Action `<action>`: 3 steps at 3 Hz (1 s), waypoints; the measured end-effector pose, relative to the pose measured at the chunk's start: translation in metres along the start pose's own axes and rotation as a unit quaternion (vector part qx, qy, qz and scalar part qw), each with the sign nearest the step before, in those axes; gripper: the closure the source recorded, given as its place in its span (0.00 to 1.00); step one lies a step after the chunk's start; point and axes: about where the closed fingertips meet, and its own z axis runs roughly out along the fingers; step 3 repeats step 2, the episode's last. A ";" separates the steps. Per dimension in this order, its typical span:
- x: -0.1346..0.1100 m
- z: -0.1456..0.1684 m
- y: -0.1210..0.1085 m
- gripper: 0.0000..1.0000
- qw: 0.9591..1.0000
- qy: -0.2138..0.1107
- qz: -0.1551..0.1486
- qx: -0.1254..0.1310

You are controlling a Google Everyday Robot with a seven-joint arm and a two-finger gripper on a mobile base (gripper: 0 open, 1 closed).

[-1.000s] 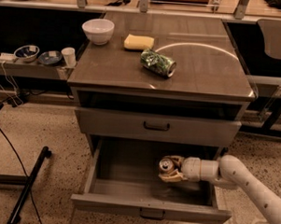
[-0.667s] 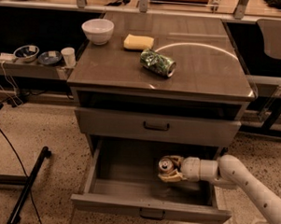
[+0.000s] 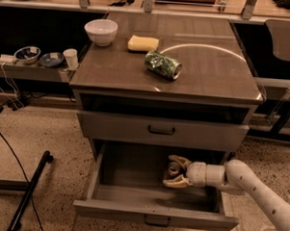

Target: Place orange can into middle drawer

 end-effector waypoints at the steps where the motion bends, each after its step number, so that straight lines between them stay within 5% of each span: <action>1: 0.000 0.000 0.000 0.00 1.000 0.000 0.000 0.000; 3: 0.000 0.000 0.000 0.00 1.000 0.000 0.000 0.000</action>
Offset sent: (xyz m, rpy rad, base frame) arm 0.0000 0.0000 0.0000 0.0000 0.0000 0.0000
